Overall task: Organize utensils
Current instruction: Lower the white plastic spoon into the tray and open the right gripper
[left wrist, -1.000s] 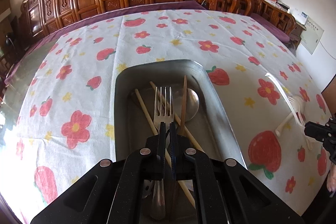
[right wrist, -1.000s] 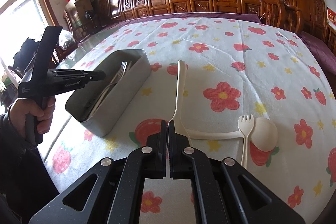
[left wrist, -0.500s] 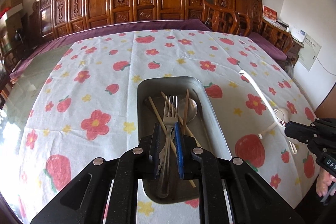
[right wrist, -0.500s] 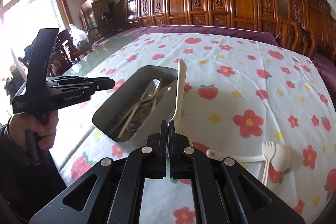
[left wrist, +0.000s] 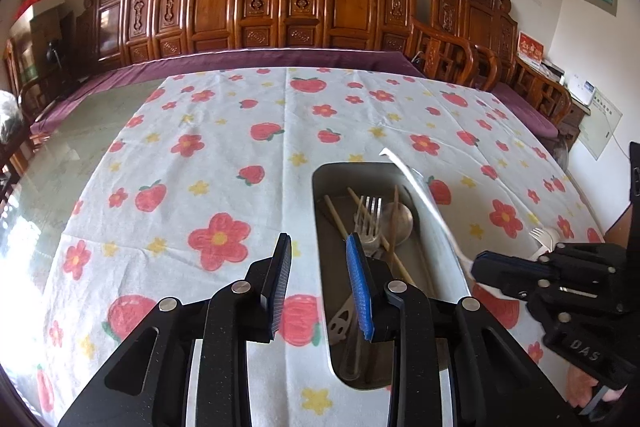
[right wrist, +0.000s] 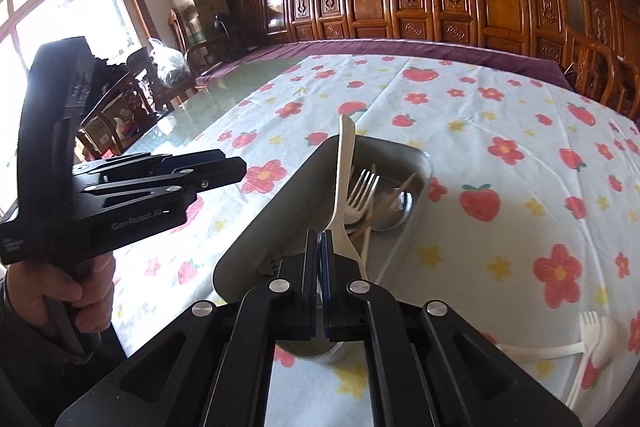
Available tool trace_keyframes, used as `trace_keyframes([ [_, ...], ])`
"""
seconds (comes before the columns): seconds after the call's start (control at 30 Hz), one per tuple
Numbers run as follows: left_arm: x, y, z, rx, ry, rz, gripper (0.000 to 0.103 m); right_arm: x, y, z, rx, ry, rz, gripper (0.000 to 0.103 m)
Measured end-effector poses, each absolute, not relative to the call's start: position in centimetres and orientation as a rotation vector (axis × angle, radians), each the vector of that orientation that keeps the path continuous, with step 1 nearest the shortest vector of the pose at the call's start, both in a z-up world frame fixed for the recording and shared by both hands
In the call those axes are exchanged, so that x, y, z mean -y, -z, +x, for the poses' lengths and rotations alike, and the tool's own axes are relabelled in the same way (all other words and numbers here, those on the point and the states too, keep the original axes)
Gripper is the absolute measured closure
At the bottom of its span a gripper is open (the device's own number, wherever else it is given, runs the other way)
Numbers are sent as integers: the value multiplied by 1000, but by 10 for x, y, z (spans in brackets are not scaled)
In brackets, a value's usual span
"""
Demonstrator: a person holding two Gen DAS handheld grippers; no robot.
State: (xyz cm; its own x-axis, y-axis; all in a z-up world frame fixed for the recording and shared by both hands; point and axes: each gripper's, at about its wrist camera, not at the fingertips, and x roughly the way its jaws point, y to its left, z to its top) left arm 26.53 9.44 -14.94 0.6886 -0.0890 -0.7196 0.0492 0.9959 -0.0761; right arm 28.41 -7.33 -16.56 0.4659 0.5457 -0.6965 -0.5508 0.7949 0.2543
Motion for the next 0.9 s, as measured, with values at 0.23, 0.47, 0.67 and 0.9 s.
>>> trace_keyframes([
  [0.23, -106, 150, 266, -805, 57, -52, 76, 51, 191, 299, -923, -674, 40, 100],
  [0.47, -107, 149, 266, -799, 56, -54, 76, 43, 206, 304, -961, -689, 61, 100],
  [0.67, -103, 149, 265, -796, 58, -49, 76, 51, 205, 304, -951, -702, 95, 97],
  [0.9, -93, 147, 264, -794, 77, -49, 76, 86, 174, 290, -864, -671, 67, 97],
])
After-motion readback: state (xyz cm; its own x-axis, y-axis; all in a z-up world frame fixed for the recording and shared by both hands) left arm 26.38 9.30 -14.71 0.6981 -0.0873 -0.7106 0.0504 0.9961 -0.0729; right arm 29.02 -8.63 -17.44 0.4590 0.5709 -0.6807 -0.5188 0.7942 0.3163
